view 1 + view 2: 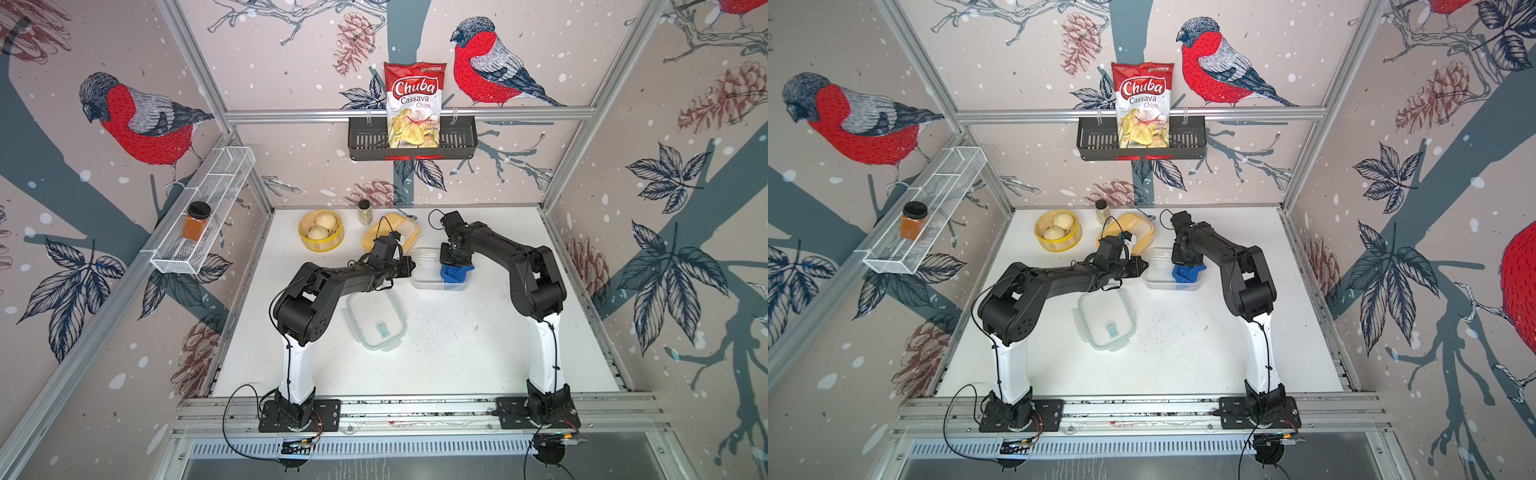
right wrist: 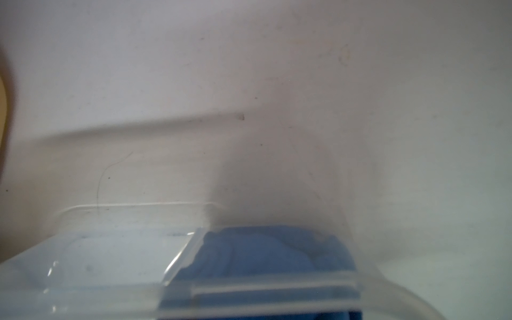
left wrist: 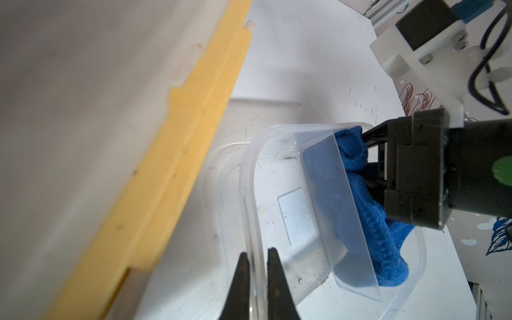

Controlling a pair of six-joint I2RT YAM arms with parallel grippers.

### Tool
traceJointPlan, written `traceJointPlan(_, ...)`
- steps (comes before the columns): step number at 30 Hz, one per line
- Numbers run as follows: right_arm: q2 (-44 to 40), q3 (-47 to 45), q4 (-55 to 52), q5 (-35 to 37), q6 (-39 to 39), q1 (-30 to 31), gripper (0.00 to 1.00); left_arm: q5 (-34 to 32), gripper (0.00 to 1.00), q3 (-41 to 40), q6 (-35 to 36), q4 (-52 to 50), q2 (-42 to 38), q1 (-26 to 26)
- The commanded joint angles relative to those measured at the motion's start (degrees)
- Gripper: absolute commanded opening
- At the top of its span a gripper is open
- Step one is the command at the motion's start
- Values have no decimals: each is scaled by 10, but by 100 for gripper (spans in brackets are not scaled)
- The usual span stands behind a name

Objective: Wipe the insides of the lunch boxes
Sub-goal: Wipe the dirt inside the lunch box.

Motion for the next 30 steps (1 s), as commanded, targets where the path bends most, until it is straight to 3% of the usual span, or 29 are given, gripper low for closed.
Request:
traceJointPlan(1, 29, -15, 48, -80, -6, 8, 0, 26, 0, -7, 61, -150, 19, -3)
traceJointPlan(17, 45, -50, -83, -90, -68, 47, 0, 34, 0, 3, 53, -151, 30, 6)
traceJointPlan(30, -54, -101, -82, -141, -68, 65, 0, 26, 0, 9, 50, -159, 35, 11)
